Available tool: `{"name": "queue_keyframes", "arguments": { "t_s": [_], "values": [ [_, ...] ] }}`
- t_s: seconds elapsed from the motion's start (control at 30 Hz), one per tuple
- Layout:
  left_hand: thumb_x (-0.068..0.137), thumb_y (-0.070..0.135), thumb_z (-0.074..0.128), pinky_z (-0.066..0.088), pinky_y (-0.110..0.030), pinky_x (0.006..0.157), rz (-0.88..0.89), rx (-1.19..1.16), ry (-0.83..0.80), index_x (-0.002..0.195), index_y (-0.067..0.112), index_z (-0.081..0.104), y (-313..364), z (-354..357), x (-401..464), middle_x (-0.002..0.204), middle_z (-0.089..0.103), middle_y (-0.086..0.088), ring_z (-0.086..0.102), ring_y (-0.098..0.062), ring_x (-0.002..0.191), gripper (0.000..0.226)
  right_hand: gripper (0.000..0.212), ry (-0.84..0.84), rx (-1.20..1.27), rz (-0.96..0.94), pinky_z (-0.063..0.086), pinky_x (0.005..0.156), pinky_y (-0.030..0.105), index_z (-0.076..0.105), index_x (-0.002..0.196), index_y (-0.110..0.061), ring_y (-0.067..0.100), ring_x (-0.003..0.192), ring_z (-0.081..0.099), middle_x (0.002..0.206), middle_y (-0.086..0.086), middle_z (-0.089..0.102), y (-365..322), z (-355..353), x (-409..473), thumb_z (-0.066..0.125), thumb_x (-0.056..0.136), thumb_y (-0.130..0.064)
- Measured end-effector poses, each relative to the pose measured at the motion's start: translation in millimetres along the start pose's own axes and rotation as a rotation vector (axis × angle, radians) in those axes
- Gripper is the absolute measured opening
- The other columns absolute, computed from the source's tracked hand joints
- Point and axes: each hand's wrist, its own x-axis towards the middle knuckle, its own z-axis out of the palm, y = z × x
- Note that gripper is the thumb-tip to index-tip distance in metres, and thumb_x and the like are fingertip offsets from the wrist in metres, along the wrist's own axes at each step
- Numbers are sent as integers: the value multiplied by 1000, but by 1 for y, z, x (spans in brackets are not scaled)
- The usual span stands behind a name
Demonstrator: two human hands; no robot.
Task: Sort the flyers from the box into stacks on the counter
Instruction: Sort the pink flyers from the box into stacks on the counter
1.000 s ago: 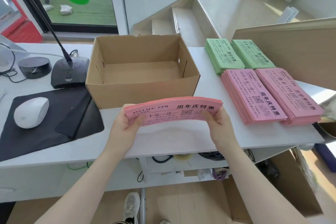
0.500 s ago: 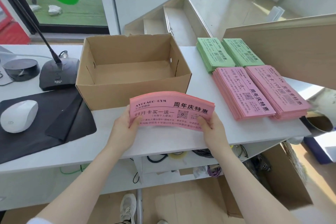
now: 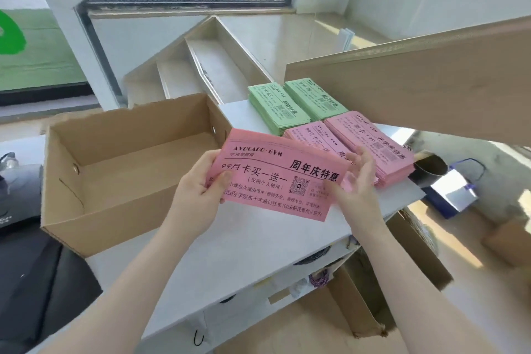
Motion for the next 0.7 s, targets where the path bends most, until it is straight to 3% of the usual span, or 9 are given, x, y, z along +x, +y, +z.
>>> {"name": "queue_keyframes", "arguments": {
  "t_s": [0.1, 0.17, 0.2, 0.27, 0.33, 0.4, 0.53, 0.6, 0.7],
  "values": [
    [93, 3, 48, 55, -41, 81, 22, 36, -117, 87, 51, 58, 4, 7, 18, 89, 69, 13, 64, -20, 86, 49, 65, 55, -570, -313, 14, 111, 38, 32, 139, -22, 14, 137, 20, 146, -5, 28, -4, -11, 8, 66, 82, -21],
    [93, 2, 48, 54, -33, 82, 23, 74, -223, 90, 44, 60, 3, 18, 27, 87, 69, 16, 65, -14, 83, 44, 47, -49, -673, -394, 18, 111, 42, 46, 131, -20, 16, 133, 30, 132, -13, 39, -7, -13, 10, 59, 86, -24],
    [92, 2, 49, 53, -26, 79, 28, 93, -265, 90, 42, 59, 3, 24, 30, 84, 69, 18, 64, -11, 79, 42, 35, -108, -659, -381, 29, 108, 41, 52, 123, -20, 15, 124, 41, 123, -16, 45, -8, -14, 10, 55, 89, -25],
    [91, 2, 51, 50, -20, 70, 41, 94, -305, 92, 41, 59, 3, 37, 36, 80, 69, 19, 62, -8, 72, 40, 16, -210, -609, -295, 50, 85, 34, 57, 105, -18, 13, 96, 59, 99, -18, 58, -9, -18, 12, 49, 93, -26],
    [89, 4, 56, 47, -20, 64, 21, 46, -278, 93, 36, 61, 0, 51, 44, 79, 70, 12, 61, -10, 69, 32, 8, -259, -539, -174, 54, 71, 27, 54, 97, -20, 12, 85, 65, 89, -20, 60, -7, -27, 18, 49, 93, -25],
    [87, 11, 61, 47, -23, 62, -60, -49, -206, 95, 27, 62, -4, 66, 55, 80, 71, 4, 60, -14, 68, 18, 8, -256, -454, -70, 54, 77, 31, 55, 97, -21, 10, 87, 65, 94, -13, 65, -2, -37, 24, 51, 93, -26],
    [93, 14, 53, 56, -33, 79, -298, -358, -164, 107, 14, 57, -4, 104, 73, 90, 74, -5, 70, -23, 85, 15, 14, -188, -265, 92, 54, 82, 41, 58, 100, -19, 12, 84, 69, 96, -4, 71, 9, -55, 46, 53, 92, -29],
    [95, 12, 48, 58, -28, 70, -352, -442, -205, 113, 15, 51, -5, 125, 78, 88, 74, -2, 71, -21, 79, 18, 14, -165, -142, 178, 56, 81, 44, 57, 102, -16, 15, 80, 71, 92, -1, 73, 13, -62, 64, 52, 93, -25],
    [96, 11, 46, 56, -25, 59, -354, -335, -253, 120, 27, 43, -8, 152, 82, 85, 75, 2, 71, -18, 70, 29, 8, -141, -25, 314, 55, 80, 49, 58, 99, -17, 22, 80, 71, 90, 4, 73, 23, -66, 97, 54, 93, -20]
  ]
}}
